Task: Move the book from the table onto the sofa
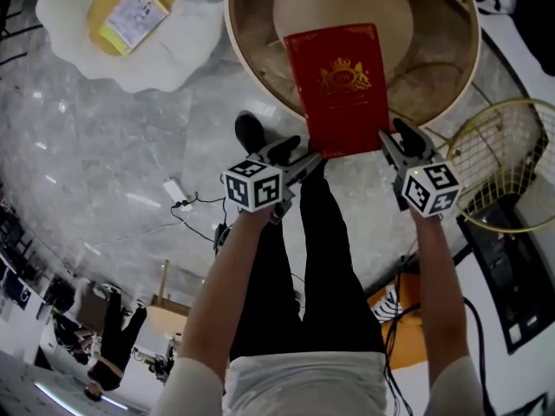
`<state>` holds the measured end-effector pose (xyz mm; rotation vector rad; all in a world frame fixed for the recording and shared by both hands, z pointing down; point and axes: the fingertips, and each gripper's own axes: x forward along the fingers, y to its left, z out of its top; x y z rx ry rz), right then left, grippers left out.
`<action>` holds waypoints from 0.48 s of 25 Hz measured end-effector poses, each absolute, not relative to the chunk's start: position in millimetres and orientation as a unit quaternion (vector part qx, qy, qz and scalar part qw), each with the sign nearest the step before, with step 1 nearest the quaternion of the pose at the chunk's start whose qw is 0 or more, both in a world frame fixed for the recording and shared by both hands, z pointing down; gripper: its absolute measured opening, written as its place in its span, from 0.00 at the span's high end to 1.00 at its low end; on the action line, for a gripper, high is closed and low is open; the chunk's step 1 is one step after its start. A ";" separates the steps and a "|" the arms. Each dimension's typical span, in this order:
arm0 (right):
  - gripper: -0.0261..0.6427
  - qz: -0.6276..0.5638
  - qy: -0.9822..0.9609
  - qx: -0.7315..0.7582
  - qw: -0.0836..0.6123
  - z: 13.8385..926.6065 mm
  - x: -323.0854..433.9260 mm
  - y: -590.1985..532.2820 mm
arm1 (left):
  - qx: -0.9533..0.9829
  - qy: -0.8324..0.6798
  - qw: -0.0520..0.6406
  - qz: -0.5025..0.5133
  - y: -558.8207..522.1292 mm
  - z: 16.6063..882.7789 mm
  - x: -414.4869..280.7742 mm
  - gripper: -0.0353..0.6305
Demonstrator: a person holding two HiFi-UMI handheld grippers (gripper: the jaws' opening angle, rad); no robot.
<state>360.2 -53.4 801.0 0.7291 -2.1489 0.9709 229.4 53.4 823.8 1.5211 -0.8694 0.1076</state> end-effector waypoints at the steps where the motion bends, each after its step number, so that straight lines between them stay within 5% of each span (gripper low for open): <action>1: 0.66 0.370 -0.822 0.278 0.333 805.2 358.7 -54.7 | 0.663 -0.373 0.647 0.043 53.8 828.9 232.5 0.50; 5: 0.59 0.370 -0.820 0.268 0.344 821.2 352.9 -57.9 | 0.654 -0.337 0.678 0.009 49.5 842.2 244.7 0.37; 12: 0.58 0.358 -0.842 0.199 0.352 821.9 328.6 -45.5 | 0.659 -0.286 0.694 -0.040 31.4 845.7 254.6 0.33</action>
